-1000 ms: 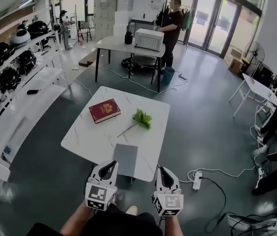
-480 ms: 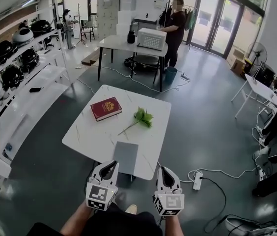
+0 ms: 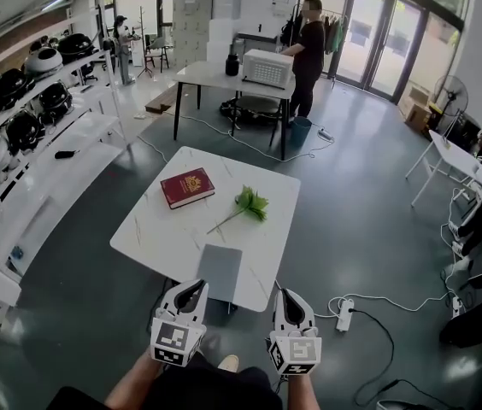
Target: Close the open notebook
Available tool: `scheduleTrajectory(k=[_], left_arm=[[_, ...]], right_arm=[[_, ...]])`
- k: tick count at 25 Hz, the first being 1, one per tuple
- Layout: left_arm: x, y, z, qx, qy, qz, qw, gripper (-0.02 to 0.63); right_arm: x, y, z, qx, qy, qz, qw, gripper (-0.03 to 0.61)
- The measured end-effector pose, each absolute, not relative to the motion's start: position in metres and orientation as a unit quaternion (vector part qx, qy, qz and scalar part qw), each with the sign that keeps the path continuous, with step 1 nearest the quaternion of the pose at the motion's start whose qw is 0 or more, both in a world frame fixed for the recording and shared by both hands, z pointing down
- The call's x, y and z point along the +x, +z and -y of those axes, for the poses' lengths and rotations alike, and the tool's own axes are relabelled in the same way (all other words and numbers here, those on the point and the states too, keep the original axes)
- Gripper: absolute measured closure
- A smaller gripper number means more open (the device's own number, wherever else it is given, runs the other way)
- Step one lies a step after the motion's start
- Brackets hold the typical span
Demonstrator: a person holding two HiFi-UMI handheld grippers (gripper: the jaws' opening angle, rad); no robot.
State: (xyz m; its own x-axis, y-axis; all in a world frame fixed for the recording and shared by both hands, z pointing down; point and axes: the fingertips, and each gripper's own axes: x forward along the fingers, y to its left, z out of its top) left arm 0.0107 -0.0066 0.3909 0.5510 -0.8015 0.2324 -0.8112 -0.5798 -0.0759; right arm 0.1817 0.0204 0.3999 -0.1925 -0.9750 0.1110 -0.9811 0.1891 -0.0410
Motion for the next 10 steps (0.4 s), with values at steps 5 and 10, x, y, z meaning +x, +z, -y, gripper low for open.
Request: scheduleTrajectory(k=[5, 10], left_arm=[[0.0108, 0.3887, 0.0020, 0.880, 0.121, 0.459, 0.020, 0.583], [0.0128, 0.3902, 0.0007, 0.880, 0.120, 0.460, 0.020, 0.583]], right_arm=[[0.1816, 0.3977, -0.0247, 0.634, 0.050, 0.771, 0.030, 0.563], [0.1832, 0.3980, -0.0254, 0.634, 0.049, 0.772, 0.028, 0.563]])
